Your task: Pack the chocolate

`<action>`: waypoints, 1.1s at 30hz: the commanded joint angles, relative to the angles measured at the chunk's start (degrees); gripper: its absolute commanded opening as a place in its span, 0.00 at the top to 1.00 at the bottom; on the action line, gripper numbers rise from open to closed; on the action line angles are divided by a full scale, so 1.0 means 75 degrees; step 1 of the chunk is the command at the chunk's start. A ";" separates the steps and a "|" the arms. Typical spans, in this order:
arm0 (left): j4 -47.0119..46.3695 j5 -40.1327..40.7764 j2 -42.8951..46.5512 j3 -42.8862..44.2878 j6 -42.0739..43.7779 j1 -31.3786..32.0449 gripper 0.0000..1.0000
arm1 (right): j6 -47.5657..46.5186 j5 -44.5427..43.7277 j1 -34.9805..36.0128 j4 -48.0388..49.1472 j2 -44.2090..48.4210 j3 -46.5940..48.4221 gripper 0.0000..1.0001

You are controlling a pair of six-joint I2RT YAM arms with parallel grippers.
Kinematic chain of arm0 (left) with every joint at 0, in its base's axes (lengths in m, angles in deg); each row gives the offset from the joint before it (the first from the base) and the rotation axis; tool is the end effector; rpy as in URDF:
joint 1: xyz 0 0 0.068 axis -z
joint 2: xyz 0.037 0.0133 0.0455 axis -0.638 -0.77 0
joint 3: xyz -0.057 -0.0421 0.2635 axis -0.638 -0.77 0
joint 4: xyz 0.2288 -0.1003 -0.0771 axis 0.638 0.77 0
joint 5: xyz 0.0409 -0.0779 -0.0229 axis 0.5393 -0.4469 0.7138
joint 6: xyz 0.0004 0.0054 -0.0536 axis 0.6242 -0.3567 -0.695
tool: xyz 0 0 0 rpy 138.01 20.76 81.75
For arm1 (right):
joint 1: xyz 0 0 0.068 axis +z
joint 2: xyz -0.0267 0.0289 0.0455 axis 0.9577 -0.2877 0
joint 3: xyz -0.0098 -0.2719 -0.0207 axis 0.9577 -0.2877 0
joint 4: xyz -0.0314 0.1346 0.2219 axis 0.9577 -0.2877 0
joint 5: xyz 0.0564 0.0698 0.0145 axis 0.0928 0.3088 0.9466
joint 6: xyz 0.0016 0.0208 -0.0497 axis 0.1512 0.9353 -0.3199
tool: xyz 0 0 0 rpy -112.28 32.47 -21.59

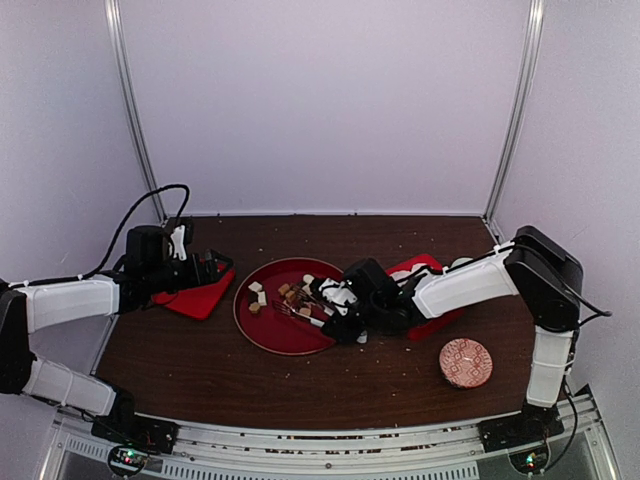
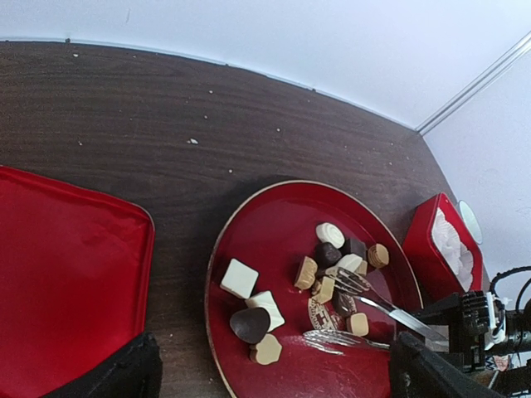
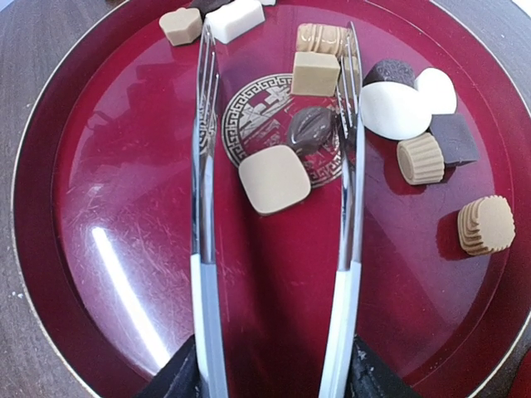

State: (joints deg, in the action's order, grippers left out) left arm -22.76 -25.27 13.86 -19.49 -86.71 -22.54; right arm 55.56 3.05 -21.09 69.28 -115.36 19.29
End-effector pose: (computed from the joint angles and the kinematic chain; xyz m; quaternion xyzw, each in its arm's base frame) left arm 0.2525 -0.0894 0.2155 -0.0365 0.8466 -0.3402 0.4076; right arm 0.2393 0.3185 0.1397 -0.4523 0.8044 0.2331 0.3067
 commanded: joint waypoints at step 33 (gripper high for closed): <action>0.0252 0.0513 0.0452 -0.0013 0.0020 0.0040 0.02 | -0.0012 -0.0062 -0.0129 -0.3565 0.2252 0.0923 0.56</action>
State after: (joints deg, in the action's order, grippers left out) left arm -21.21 -23.13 15.89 -19.49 -86.69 -22.54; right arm 54.27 3.34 -21.23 47.51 -102.51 25.82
